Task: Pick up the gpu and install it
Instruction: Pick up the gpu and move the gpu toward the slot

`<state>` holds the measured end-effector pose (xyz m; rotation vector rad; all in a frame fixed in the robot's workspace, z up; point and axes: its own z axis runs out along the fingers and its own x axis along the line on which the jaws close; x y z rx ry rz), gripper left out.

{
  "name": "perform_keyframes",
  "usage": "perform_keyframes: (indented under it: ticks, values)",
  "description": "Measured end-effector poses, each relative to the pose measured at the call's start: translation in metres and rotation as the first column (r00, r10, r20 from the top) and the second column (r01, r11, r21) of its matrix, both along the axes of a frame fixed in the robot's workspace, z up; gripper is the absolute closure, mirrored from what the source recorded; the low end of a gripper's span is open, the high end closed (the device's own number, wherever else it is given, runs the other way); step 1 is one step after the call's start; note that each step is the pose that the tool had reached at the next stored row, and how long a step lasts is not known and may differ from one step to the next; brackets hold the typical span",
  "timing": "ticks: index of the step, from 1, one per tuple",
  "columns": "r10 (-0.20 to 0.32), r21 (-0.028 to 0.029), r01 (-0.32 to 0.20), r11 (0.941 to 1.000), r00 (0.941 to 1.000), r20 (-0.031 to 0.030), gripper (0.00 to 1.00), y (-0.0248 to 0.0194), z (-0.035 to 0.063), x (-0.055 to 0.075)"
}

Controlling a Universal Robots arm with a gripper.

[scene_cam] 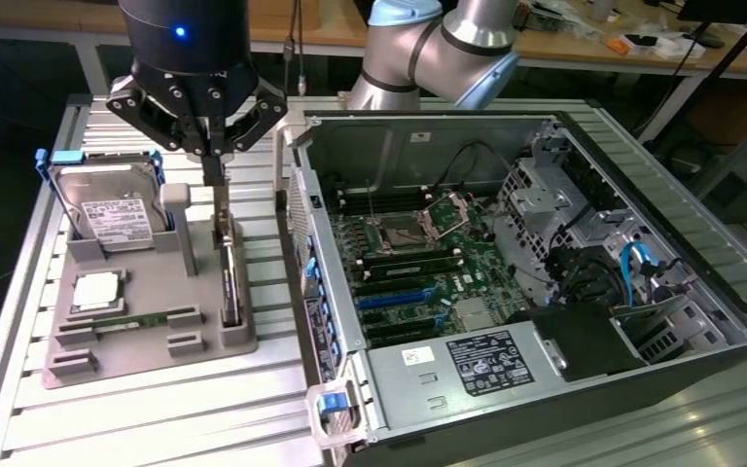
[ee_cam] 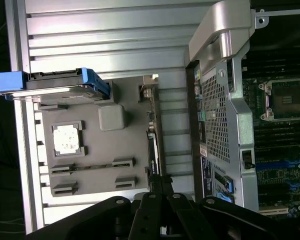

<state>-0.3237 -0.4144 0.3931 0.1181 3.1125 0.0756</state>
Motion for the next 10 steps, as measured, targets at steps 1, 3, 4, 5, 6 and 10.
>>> perform_keyframes:
  ticks: [1, 3, 4, 5, 6, 10]
  values:
    - [0.0, 0.0, 0.0, 1.0, 1.0, 0.0, 0.89, 0.0, 0.0, 0.0]
    - [0.0, 0.0, 0.0, 1.0, 1.0, 0.0, 0.89, 0.0, 0.0, 0.0]
    - [0.0, 0.0, 0.0, 1.0, 1.0, 0.0, 0.89, 0.0, 0.0, 0.0]
    - [0.0, 0.0, 0.0, 1.0, 1.0, -0.0001, 0.89, 0.0, 0.0, 0.0]
    - [0.0, 0.0, 0.0, 1.0, 1.0, 0.0, 0.89, 0.0, 0.0, 0.0]
    - [0.0, 0.0, 0.0, 1.0, 1.0, 0.0, 0.58, 0.0, 0.0, 0.0]
